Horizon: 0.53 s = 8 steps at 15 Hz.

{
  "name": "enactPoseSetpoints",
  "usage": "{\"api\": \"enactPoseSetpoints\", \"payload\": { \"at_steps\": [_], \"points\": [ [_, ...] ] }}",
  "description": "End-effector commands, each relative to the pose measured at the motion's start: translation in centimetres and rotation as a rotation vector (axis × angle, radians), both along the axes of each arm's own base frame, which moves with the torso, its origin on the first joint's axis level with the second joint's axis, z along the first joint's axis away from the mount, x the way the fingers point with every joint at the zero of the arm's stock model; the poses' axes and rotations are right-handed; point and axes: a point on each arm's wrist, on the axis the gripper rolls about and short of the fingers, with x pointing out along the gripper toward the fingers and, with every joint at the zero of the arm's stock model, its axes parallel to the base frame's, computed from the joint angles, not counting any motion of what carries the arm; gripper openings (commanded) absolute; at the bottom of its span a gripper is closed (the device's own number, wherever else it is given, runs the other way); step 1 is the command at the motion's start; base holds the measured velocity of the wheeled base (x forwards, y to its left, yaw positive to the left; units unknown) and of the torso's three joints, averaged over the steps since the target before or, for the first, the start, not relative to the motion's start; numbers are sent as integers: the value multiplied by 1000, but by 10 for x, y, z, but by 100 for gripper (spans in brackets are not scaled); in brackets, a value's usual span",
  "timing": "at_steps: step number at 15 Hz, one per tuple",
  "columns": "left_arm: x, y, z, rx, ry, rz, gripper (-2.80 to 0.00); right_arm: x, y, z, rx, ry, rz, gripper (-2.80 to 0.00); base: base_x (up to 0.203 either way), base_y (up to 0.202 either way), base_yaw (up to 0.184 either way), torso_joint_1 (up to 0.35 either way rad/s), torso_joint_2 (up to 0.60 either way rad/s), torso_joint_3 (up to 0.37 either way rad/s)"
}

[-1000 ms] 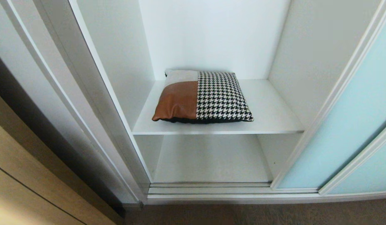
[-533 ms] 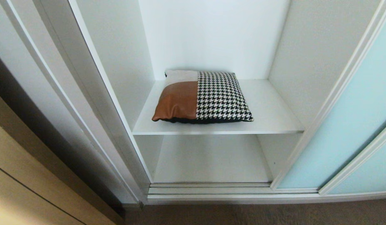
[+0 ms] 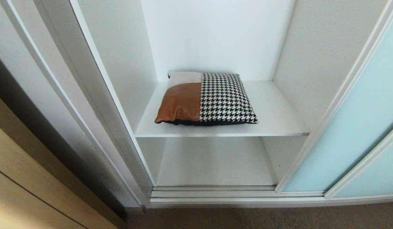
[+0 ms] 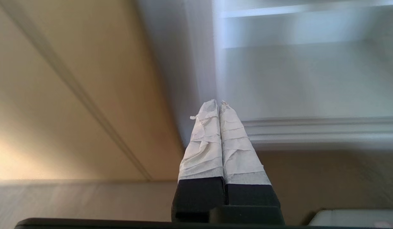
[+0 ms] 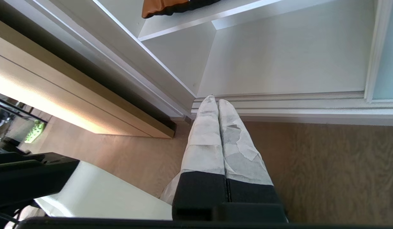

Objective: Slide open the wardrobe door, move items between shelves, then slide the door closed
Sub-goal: Close the door

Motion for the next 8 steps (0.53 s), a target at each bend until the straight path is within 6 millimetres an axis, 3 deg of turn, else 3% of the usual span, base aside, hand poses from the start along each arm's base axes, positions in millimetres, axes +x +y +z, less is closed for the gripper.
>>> {"api": "enactPoseSetpoints", "payload": {
  "at_steps": [1,8],
  "points": [
    [0,-1,-4,-12,1,-38,-280,2,0,-2,-21,8,4,-280,0,0,0,0,0,0],
    [0,0,-4,-59,-1,-18,-280,4,0,-8,-80,12,-28,-280,0,0,0,0,0,0]
  ]
}}
